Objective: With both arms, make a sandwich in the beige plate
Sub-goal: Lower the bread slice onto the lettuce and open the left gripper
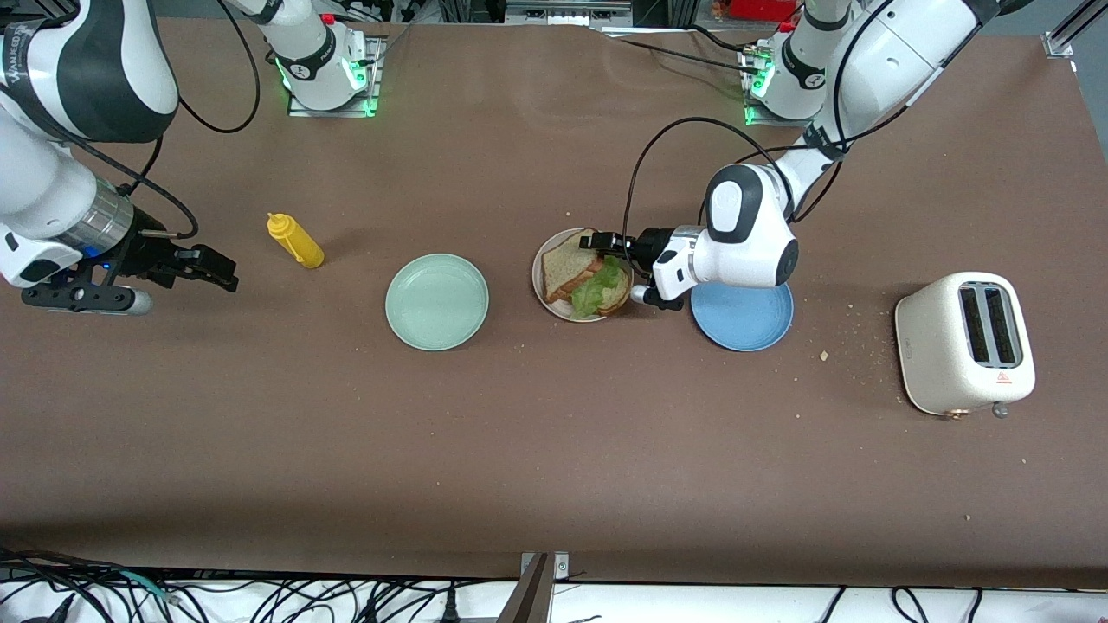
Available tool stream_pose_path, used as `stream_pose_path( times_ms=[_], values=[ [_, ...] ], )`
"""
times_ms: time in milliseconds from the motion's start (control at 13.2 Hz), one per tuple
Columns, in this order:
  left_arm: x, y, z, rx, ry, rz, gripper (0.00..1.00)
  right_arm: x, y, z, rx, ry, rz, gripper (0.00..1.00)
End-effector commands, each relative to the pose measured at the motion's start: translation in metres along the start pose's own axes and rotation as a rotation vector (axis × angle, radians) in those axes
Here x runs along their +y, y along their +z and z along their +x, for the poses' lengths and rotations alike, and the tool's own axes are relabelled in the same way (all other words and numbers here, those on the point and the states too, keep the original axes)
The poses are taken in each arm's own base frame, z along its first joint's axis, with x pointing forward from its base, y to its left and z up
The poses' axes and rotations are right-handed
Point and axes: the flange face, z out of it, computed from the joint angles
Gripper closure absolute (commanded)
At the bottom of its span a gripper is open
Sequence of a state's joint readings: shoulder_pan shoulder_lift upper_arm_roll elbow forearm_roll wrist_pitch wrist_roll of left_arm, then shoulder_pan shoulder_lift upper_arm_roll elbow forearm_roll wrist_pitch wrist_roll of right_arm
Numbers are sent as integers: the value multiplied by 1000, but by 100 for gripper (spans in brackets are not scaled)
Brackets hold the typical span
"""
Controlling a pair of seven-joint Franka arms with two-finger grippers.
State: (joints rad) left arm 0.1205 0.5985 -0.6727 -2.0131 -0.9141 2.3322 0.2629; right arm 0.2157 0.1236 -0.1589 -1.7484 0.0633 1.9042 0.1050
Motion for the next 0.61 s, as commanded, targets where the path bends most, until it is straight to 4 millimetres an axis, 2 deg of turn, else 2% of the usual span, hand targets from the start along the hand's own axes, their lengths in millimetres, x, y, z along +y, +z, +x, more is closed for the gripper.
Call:
stream_pose_path(
  times_ms=[0, 378, 530],
  values=[
    [-2, -21, 5, 24, 10, -2, 0, 1, -6, -6, 3, -7, -14, 0],
    [-2, -89, 15, 34, 12, 174, 0, 2, -6, -6, 1, -5, -14, 0],
    [10, -139, 13, 35, -16, 293, 0, 1, -6, -6, 3, -5, -14, 0]
  ],
)
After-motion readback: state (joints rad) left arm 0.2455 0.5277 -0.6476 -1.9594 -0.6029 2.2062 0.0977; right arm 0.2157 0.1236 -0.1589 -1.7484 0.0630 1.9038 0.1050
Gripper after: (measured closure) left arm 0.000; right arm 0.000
